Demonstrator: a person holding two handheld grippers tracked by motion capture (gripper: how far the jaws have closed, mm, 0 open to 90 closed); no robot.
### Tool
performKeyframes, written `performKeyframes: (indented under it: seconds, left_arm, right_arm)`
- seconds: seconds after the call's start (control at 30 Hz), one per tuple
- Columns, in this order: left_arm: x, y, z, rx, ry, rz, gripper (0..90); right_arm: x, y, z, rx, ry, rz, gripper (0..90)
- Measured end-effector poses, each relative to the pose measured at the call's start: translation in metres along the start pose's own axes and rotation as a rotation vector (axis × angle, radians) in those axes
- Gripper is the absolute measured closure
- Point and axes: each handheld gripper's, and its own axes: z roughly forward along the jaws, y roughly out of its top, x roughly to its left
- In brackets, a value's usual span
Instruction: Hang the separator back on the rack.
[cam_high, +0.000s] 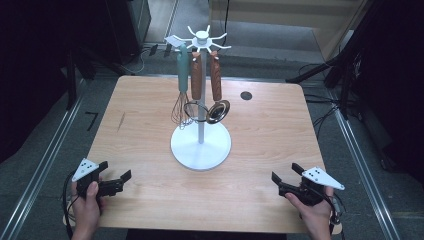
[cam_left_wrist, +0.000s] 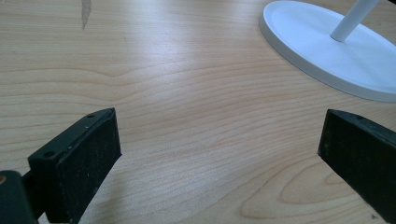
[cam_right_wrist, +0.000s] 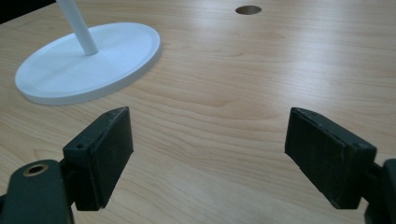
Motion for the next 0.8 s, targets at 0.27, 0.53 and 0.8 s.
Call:
performKeyframes:
  seconds: [0.27, 0.53, 0.8]
  left_arm:
    - [0.0, 0.0, 0.0, -0.003, 0.0, 0.001, 0.0]
    - [0.0, 0.0, 0.0, -0.003, 0.001, 0.0, 0.0]
    - [0.0, 0.0, 0.0, -0.003, 0.0, -0.003, 0.0]
  right_arm:
    - [-0.018, -0.009, -0.01, 0.014, -0.042, 0.02, 15.9]
    - [-0.036, -0.014, -0.02, 0.004, -0.069, 0.044, 18.2]
    - [-0.053, -0.017, -0.027, -0.015, -0.098, 0.074, 17.9]
